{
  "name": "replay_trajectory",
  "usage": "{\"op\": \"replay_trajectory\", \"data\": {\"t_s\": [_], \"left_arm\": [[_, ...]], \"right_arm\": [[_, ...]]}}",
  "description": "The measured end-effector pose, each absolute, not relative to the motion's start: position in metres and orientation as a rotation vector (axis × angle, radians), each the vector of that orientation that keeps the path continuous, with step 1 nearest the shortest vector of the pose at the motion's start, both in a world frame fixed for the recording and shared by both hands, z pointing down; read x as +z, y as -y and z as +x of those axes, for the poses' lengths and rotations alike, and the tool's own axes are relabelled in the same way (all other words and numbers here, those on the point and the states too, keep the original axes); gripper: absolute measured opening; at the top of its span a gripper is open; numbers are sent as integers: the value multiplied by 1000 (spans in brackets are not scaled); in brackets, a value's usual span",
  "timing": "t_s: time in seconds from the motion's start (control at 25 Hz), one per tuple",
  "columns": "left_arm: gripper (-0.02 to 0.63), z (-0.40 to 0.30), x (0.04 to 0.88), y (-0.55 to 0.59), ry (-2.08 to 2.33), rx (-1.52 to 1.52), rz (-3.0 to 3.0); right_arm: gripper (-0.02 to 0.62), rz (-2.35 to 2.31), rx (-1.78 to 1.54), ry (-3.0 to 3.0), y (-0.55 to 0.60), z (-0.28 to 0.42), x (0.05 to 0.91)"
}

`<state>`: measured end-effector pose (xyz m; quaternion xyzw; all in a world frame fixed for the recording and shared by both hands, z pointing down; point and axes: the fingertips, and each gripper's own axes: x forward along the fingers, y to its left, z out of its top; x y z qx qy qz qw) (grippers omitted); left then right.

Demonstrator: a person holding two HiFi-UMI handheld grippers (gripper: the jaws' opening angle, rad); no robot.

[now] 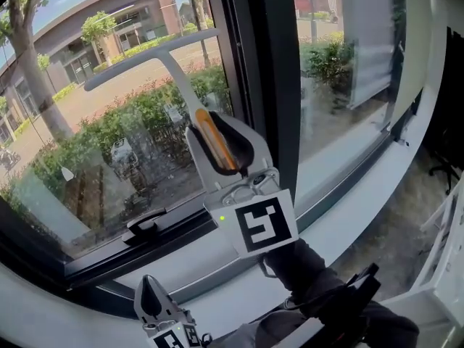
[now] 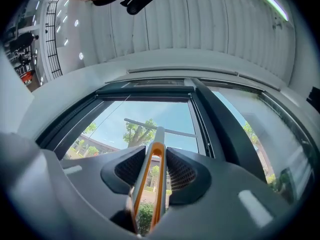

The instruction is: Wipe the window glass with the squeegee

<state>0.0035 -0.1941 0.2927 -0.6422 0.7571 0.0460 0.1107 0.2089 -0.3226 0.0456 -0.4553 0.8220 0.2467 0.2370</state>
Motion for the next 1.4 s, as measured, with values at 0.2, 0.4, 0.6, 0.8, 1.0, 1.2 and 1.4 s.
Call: {"op": "replay_trajectory", "data": {"t_s": [0.2, 0.4, 0.6, 0.8, 1.0, 1.2, 1.4], "left_arm": [[0, 4, 297, 197, -2244, 124, -1871], [0, 8, 301, 201, -2242, 109, -1888], [0, 4, 306, 202, -2264, 108, -1883], [0, 2, 307, 204, -2276, 109, -1885], [0, 3, 310, 203, -2281, 111, -1893], [0, 1, 312, 202, -2287, 105, -1897], [0, -1, 309, 198, -2294, 103, -1890]], "right_arm": [[129, -1275, 668, -2251, 342, 214, 41], [130, -1294, 686, -2246, 353, 212, 36], [130, -1316, 692, -2263, 367, 205, 41], [130, -1404, 747, -2263, 377, 195, 45], [130, -1443, 756, -2246, 381, 191, 47], [130, -1466, 719, -2223, 380, 186, 46], [130, -1468, 715, -2210, 380, 187, 43]]}}
